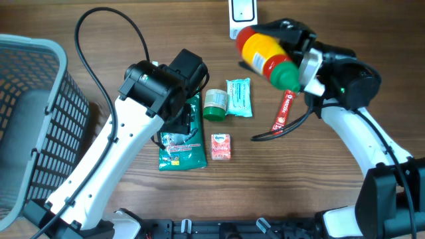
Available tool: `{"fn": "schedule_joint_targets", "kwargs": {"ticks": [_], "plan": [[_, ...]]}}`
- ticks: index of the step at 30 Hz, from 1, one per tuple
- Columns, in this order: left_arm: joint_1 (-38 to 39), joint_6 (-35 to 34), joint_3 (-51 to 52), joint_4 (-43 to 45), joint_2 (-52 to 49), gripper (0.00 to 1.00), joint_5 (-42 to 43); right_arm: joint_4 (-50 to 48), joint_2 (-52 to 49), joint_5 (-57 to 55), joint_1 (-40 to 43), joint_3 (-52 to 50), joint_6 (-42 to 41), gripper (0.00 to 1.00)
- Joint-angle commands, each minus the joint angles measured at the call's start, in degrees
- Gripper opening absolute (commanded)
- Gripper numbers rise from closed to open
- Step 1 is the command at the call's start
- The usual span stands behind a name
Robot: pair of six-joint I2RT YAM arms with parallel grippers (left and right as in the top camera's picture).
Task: Scan the item barcode
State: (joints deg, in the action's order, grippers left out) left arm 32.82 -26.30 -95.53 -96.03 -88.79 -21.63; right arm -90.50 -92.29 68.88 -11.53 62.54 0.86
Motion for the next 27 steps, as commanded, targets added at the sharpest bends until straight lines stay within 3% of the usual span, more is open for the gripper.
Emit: {"fn": "schedule_joint_targets", "kwargs": {"ticks": [1,8,11,13,16,19,22,24,27], "plan": [[-0.2,-1.0,0.1,0.0,1.1,1.0,-1.0,-4.3,1.8,4.8,-2.2,5.4,9.8,0.29],[-0.2,-1.0,0.1,0.0,1.1,1.0,-1.0,-4.1,2.7,9.9,-2.4,7.8,8.8,0.39],[-0.2,-1.0,0.1,0.0,1.1,1.0,-1.0,-3.5,2.7,9.9,-1.0,7.8,2.6,0.4],[-0.2,-1.0,0.1,0.0,1.1,1.0,-1.0,2.9,2.7,9.9,1.6,7.8,-3.7,0.4],[-0.2,-1.0,0.1,0.0,1.1,1.0,-1.0,24.2,2.7,9.7,5.7,7.8,-5.3,0.4],[-0.2,-1.0,0.1,0.0,1.1,1.0,-1.0,55.4,2.7,7.0,7.9,7.8,-5.3,0.43],[-0.2,-1.0,0.1,0.0,1.1,1.0,-1.0,79.2,2.7,2.2,8.0,7.6,-5.4,0.44],[-0.2,-1.0,0.1,0.0,1.1,1.0,-1.0,88.1,2.6,-0.1,8.0,7.2,-5.5,0.37],[-0.2,-1.0,0.1,0.0,1.1,1.0,-1.0,95.5,2.4,-10.1,7.8,6.3,-7.8,0.41]]}}
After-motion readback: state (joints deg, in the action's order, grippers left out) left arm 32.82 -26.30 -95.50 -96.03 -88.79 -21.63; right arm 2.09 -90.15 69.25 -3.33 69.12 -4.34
